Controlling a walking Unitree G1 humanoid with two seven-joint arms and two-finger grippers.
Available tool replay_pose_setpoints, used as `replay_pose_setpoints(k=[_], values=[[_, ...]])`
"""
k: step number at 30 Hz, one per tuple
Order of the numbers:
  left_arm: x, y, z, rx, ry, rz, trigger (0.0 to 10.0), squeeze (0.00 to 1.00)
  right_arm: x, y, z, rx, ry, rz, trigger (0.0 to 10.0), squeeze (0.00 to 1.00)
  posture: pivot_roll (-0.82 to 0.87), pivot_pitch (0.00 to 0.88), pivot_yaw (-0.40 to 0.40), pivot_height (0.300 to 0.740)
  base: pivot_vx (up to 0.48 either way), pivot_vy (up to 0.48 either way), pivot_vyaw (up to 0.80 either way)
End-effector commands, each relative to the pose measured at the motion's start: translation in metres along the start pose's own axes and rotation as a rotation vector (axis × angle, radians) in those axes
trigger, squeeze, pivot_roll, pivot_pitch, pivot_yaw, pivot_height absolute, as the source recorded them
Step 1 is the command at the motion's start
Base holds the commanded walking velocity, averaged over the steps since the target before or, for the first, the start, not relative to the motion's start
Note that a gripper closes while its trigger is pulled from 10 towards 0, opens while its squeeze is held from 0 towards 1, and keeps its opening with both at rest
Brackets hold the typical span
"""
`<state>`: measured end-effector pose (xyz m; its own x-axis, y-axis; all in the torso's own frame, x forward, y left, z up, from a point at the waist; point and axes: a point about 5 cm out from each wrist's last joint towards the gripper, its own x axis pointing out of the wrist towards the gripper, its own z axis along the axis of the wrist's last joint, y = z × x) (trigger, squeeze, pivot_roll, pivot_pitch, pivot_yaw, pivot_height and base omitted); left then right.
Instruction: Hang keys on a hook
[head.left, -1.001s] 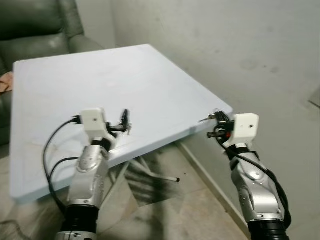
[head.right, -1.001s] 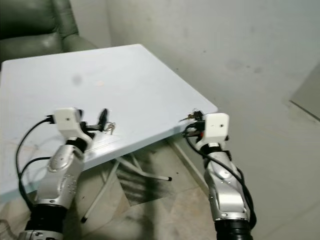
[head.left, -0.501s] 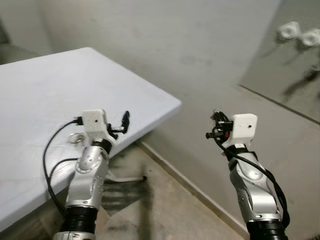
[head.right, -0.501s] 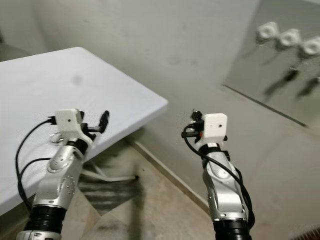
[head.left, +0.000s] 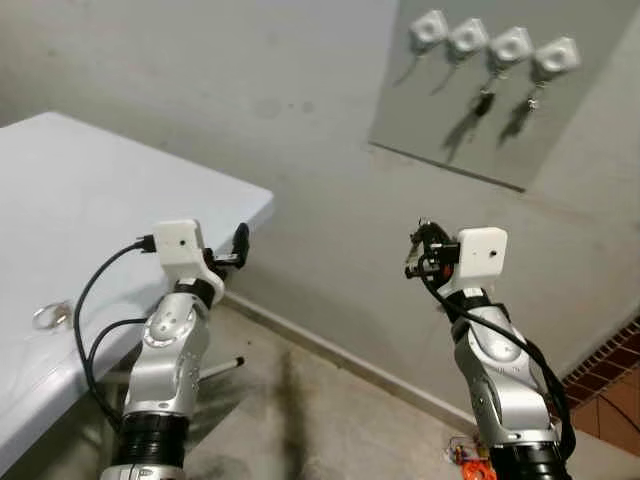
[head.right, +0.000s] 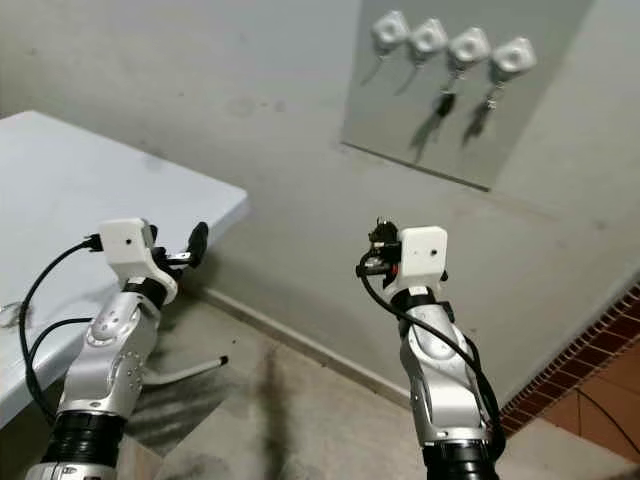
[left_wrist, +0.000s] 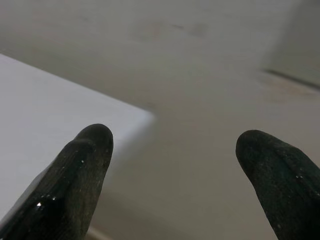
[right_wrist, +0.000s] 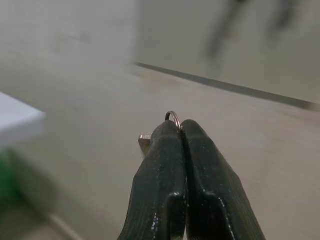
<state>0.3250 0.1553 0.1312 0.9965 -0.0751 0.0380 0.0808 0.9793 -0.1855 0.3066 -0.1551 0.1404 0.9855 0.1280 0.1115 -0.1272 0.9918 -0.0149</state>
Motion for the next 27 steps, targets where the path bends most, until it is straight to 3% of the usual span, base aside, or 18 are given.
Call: replay_pose_setpoints(k=[1,9,17,27], values=[[0.0,0.0,0.001,0.024,0.005,0.0,10.0,0.0,0.002,0.002,0.005,0.004,-0.016,0.004,10.0,0.0,0.01,0.0,-0.031,0.732,0.0,0.0,-0.77],[-0.001,-0.002,0.002,0.034,0.001,0.0,10.0,0.0,0.003,0.004,0.003,0.012,-0.016,0.001,10.0,0.0,0.02,0.0,-0.027,0.732,0.0,0.0,-0.75],[-0.002,-0.013,0.0,0.038,0.007,-0.022,10.0,0.0,0.001,0.003,0.0,0.035,0.006,-0.041,10.0,0.0,0.01,0.0,-0.003,0.732,0.0,0.0,0.0],[0.0,-0.013,0.001,0.046,0.015,-0.026,10.0,0.0,-0.003,-0.002,0.0,0.049,0.005,-0.083,10.0,0.0,-0.01,0.0,0.021,0.732,0.0,0.0,0.0]])
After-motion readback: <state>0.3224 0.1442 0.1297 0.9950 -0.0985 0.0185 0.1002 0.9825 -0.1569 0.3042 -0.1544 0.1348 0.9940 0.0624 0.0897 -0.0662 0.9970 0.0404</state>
